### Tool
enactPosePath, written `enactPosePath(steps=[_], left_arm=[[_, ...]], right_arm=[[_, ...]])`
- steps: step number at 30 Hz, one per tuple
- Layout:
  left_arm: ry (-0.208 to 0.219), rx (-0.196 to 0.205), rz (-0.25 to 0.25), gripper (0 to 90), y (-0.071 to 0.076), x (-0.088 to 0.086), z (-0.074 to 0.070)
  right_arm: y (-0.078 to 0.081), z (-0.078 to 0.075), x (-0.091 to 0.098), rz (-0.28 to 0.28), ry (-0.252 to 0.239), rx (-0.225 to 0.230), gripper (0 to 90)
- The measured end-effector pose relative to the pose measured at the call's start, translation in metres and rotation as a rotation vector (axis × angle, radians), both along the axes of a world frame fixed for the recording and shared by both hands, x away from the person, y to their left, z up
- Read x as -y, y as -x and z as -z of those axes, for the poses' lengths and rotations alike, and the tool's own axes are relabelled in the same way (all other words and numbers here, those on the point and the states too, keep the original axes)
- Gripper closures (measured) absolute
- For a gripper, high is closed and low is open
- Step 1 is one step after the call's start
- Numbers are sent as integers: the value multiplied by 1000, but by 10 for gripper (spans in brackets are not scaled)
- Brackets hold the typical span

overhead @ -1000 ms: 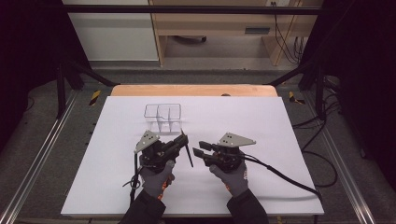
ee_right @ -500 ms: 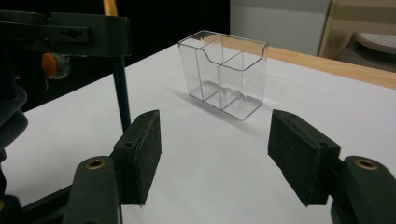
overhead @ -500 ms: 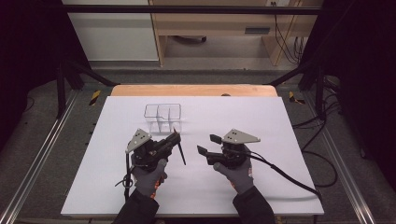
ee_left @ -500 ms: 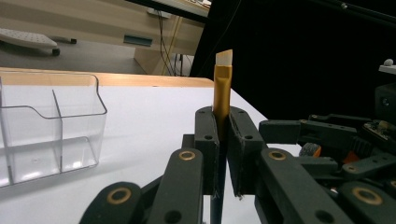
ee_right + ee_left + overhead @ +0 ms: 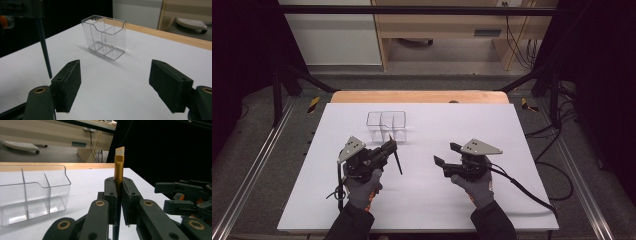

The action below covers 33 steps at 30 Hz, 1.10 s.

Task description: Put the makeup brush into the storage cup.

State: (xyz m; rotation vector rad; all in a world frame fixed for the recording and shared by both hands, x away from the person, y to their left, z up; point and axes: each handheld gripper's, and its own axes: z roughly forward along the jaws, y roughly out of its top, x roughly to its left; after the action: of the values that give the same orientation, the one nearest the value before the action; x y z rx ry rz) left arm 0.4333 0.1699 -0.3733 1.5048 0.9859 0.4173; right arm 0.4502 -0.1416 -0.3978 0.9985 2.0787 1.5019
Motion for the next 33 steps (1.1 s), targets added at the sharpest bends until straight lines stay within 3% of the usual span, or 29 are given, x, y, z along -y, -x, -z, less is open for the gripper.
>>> enactPosePath(steps=[9, 18, 23, 33], left_arm=[[-32, 6, -19, 821, -3, -13, 0], [-35, 7, -45, 820, -8, -28, 1], [-51, 13, -59, 820, -11, -35, 1], [-75, 18, -73, 820, -19, -41, -1]], right_arm=[[2, 3, 15, 31, 15, 0, 233], [7, 10, 36, 70, 27, -14, 222], [11, 10, 41, 93, 66, -1, 204], [12, 16, 49, 113, 75, -14, 193]])
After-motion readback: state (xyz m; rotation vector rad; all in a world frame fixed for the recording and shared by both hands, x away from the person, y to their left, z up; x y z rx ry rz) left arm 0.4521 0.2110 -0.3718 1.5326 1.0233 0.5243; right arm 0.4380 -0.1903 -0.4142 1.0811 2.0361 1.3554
